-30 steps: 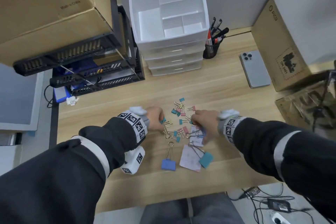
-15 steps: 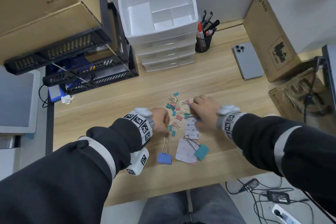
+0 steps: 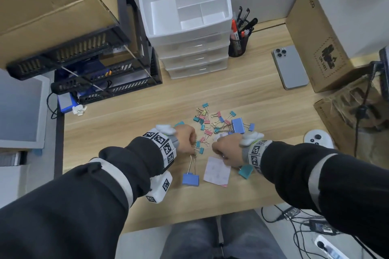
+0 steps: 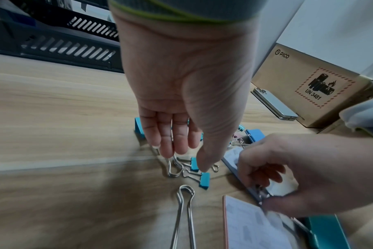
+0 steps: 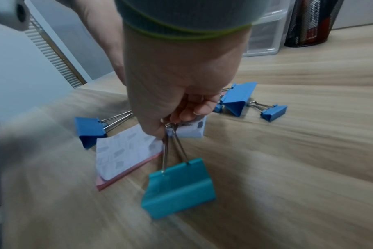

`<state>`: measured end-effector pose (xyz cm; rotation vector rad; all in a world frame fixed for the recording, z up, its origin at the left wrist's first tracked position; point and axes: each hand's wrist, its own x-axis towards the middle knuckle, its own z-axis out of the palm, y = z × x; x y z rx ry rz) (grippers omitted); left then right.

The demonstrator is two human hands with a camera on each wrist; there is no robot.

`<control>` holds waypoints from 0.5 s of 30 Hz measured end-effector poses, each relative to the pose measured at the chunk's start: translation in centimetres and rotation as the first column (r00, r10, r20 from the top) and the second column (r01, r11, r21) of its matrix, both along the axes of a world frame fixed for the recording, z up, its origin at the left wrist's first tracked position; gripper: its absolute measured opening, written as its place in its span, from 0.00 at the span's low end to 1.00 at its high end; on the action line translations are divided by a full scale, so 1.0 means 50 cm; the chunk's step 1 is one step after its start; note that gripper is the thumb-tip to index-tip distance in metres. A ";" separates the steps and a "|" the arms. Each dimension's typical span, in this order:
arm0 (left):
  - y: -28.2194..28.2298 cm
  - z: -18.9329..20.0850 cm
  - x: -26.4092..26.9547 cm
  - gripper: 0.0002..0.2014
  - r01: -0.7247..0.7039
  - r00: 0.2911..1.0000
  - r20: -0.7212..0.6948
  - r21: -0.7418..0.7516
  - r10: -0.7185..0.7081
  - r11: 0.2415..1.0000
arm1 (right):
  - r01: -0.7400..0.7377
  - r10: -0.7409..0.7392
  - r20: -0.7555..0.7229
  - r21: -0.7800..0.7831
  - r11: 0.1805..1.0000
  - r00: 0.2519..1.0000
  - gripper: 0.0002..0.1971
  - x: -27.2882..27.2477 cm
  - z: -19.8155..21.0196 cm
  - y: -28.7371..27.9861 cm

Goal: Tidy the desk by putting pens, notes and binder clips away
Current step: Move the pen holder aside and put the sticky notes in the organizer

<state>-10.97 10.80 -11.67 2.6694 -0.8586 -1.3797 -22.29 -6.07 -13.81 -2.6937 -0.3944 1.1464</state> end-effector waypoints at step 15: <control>-0.037 -0.045 -0.105 0.32 0.359 0.933 0.032 -0.091 -0.358 0.929 | 0.390 -0.386 0.137 -0.006 0.921 0.912 0.18 0.000 -0.031 -0.049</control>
